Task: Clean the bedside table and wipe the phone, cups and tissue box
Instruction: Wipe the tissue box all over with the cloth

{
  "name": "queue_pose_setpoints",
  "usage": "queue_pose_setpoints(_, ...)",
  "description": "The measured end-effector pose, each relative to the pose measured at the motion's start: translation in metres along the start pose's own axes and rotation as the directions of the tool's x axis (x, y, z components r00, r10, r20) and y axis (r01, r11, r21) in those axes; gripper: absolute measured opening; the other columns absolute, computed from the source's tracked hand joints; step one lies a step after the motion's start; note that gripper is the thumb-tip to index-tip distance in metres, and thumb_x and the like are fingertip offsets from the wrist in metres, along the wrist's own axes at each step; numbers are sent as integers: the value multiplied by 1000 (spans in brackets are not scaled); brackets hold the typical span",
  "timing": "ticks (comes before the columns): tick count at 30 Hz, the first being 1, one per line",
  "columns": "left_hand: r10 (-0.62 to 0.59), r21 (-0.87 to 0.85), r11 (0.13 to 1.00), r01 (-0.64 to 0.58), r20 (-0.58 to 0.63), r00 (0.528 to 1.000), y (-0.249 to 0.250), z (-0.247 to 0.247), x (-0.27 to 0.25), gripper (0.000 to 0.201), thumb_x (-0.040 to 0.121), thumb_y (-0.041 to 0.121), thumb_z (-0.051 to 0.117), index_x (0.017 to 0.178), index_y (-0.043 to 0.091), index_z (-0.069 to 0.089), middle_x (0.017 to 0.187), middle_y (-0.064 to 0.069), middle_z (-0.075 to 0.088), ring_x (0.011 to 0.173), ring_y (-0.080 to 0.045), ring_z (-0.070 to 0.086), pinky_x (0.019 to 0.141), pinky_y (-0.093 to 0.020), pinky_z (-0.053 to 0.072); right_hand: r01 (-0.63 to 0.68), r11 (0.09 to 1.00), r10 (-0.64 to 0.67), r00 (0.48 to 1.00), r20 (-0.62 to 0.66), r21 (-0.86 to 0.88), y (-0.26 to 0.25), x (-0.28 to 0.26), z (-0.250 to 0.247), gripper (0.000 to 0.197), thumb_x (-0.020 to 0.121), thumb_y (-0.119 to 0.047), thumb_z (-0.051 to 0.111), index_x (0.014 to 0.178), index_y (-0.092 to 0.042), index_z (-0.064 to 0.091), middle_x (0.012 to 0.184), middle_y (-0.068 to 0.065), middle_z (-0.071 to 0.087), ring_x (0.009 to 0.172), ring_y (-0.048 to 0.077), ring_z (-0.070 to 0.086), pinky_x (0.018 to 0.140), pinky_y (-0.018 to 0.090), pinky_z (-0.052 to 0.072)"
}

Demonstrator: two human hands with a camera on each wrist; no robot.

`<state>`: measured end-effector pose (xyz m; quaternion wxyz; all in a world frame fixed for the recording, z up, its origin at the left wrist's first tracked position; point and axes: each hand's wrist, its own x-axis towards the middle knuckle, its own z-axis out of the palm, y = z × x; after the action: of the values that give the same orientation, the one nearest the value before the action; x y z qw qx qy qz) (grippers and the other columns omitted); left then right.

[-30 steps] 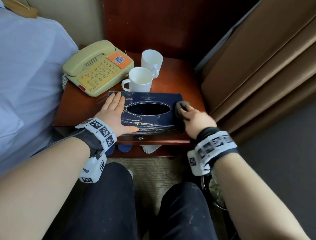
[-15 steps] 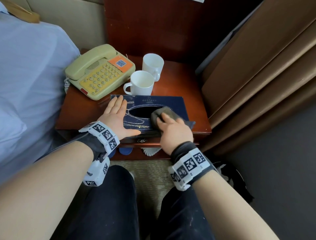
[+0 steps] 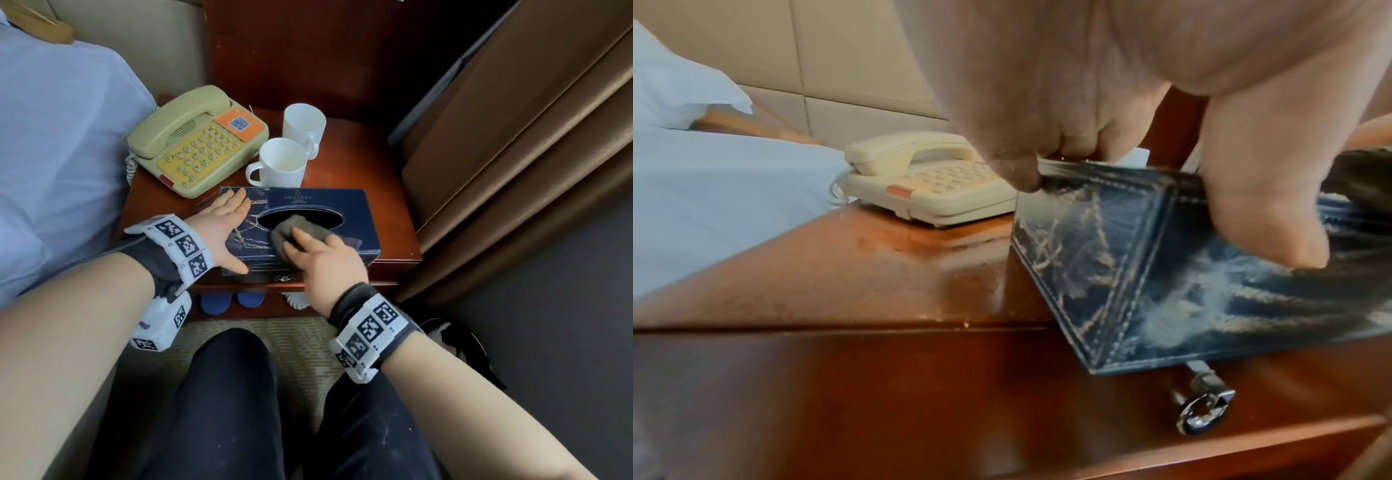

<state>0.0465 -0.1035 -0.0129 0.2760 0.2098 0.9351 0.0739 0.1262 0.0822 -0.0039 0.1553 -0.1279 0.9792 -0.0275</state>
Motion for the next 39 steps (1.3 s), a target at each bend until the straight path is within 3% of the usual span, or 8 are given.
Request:
queue_pose_setpoints(3, 4, 2, 1000, -4, -2, 1000, 0, 0, 0, 115, 75, 44, 71, 147, 9, -11, 155, -6, -23, 144, -18, -19, 117, -28, -5, 163, 986, -163, 986, 38, 23, -1, -3, 0, 57, 90, -16, 43, 141, -39, 31, 155, -16, 14, 126, 24, 33, 101, 31, 32)
queue_pose_setpoints(9, 16, -34, 999, -17, -30, 999, -1, 3, -1, 113, 76, 42, 72, 148, 9, -10, 155, -5, -21, 144, -18, -18, 117, -27, -4, -181, 973, 189, 981, -48, 143, 3, 20, -16, 55, 89, -17, 41, 140, -35, 32, 152, -13, 24, 123, 27, 37, 96, 36, 39)
queue_pose_setpoints(15, 22, -26, 999, -22, -37, 999, -1, 4, 1, 113, 77, 43, 70, 147, 8, -10, 155, -6, -22, 144, -18, -19, 116, -26, -5, 217, 975, -220, 973, 63, 54, -7, 6, -8, 54, 90, -14, 43, 138, -39, 38, 153, -16, 22, 132, 22, 31, 106, 30, 31)
queue_pose_setpoints(24, -125, -364, 930, 48, -191, 974, -11, 27, -6, 126, 66, 39, 80, 149, 15, -12, 158, -4, -14, 146, -20, 5, 118, -32, 15, -68, 989, 75, 996, -46, 135, -5, 39, -8, 49, 94, -19, 37, 140, -38, 34, 153, -13, 24, 125, 26, 34, 98, 35, 39)
queue_pose_setpoints(28, -165, -531, 846, 46, -180, 970, -19, 40, -3, 128, 67, 37, 80, 147, 22, -18, 148, -6, 37, 127, -23, 46, 104, -31, 39, 201, 979, -202, 979, -34, -37, -9, 34, -8, 54, 89, -15, 43, 138, -39, 38, 152, -13, 26, 109, 24, 40, 91, 32, 40)
queue_pose_setpoints(32, -191, -554, 827, 93, -123, 974, -21, 44, 0, 122, 69, 38, 78, 149, 18, -12, 145, -6, 41, 124, -25, 49, 100, -29, 39, 400, 916, -402, 912, 87, 34, -3, 33, -26, 49, 89, -11, 44, 130, -36, 50, 147, -15, 37, 113, 18, 43, 103, 27, 33)
queue_pose_setpoints(36, -204, -535, 837, 115, -111, 973, -28, 54, 0, 105, 74, 38, 74, 150, 17, 6, 142, -7, 46, 127, -24, 47, 100, -27, 37, 66, 994, -62, 997, -50, 84, -9, 63, -42, 48, 92, -16, 42, 136, -34, 42, 144, -6, 42, 127, 25, 41, 105, 39, 38)
queue_pose_setpoints(39, -196, -517, 849, 110, -114, 974, -30, 56, 1, 99, 75, 39, 73, 150, 15, 13, 140, -8, 48, 124, -25, 49, 95, -25, 38, 22, 992, -2, 986, 164, -120, -31, 77, -36, 60, 88, -13, 43, 142, -35, 26, 151, -7, 23, 125, 30, 34, 100, 44, 41)
